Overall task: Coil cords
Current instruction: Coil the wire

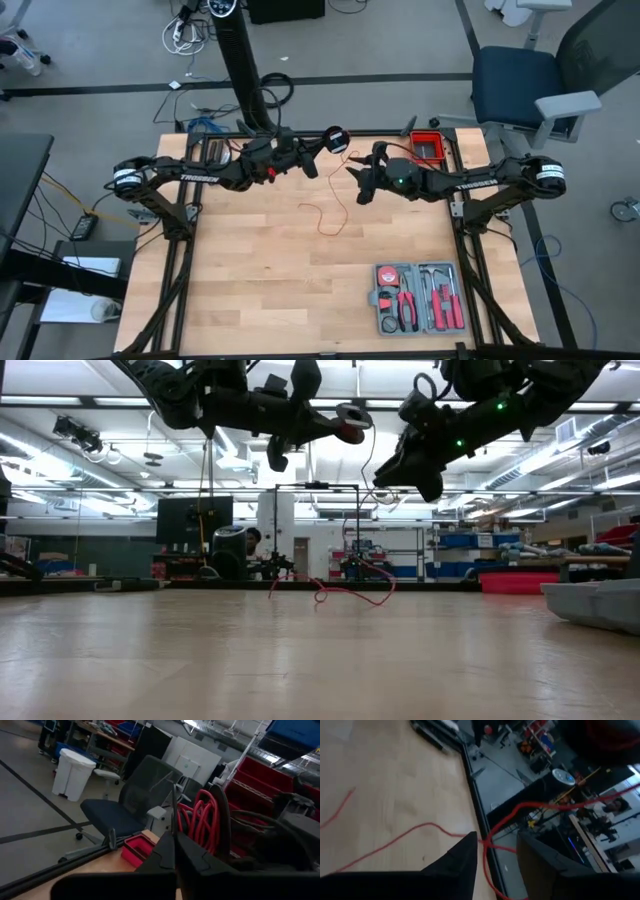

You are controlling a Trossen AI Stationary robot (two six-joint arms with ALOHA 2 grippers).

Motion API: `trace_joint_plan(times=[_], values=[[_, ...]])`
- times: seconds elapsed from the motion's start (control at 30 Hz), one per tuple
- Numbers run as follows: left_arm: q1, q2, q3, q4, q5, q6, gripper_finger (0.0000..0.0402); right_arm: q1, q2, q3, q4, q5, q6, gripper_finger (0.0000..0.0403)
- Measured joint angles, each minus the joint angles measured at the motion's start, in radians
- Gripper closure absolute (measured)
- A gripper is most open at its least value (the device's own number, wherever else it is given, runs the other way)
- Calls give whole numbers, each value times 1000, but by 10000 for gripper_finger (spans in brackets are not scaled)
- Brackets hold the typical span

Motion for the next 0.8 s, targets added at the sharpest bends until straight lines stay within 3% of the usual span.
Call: trace_joint_plan(times=[0.17,0.43,0.6,0.8], values=[[-14,0,0,20,2,1,400,-5,0,0,-10,-5,-75,271],[-19,0,0,17,38,1,400,18,0,0,-8,-7,-441,273],[-20,0,0,25,52,-2,400,4,0,0,-7,-8,-468,279],[-21,0,0,28,55,-2,400,-9,0,0,-8,-31,-379,284]])
